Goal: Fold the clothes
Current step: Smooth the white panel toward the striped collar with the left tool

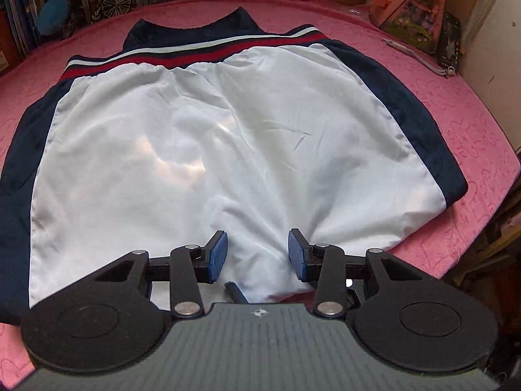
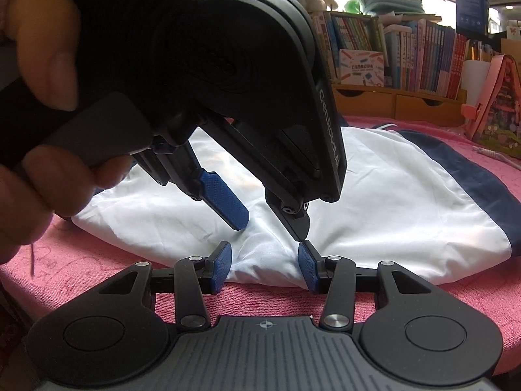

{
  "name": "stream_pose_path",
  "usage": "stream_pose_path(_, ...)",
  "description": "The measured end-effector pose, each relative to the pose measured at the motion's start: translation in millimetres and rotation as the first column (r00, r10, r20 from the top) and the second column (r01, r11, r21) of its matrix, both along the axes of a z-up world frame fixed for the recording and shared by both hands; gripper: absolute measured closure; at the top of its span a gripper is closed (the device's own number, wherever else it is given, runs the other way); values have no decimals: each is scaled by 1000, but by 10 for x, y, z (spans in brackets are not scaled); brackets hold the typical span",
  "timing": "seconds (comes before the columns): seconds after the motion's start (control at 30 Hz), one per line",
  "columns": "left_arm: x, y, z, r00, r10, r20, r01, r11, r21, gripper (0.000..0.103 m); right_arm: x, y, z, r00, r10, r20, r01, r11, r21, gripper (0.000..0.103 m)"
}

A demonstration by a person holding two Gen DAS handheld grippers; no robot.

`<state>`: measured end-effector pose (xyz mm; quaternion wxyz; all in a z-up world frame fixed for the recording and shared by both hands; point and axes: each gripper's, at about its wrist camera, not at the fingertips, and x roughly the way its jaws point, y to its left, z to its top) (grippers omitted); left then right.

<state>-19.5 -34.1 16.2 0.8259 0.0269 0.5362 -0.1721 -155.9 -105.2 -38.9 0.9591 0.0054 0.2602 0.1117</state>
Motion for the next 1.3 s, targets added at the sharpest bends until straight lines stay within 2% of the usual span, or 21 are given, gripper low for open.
stream_pose_path(0.23, 109, -119, 7, 1000, 2, 6, -2, 998, 56, 67, -1, -13, 8, 1000, -2, -5, 2, 1000, 4, 57)
stream_pose_path(0.4, 278, -160, 22, 999, 35, -4, -35, 998, 55, 66, 14, -35, 0, 1000, -1, -11, 1, 1000, 11, 57)
stream_pose_path(0.77, 964, -156, -44, 981, 155, 116, -167, 980, 105, 66, 4, -50, -14, 1000, 6, -8, -6, 1000, 18, 57)
stream_pose_path(1.03, 1388, -176, -48, 965, 218, 145, -232, 969, 83, 66, -5, -31, -34, 1000, 11, 4, -11, 1000, 7, 57)
stream_pose_path(1.3, 1443, -174, -62, 964, 202, 171, -218, 973, 79, 63, -20, -18, -52, 1000, 14, 12, -14, 1000, 1, 57)
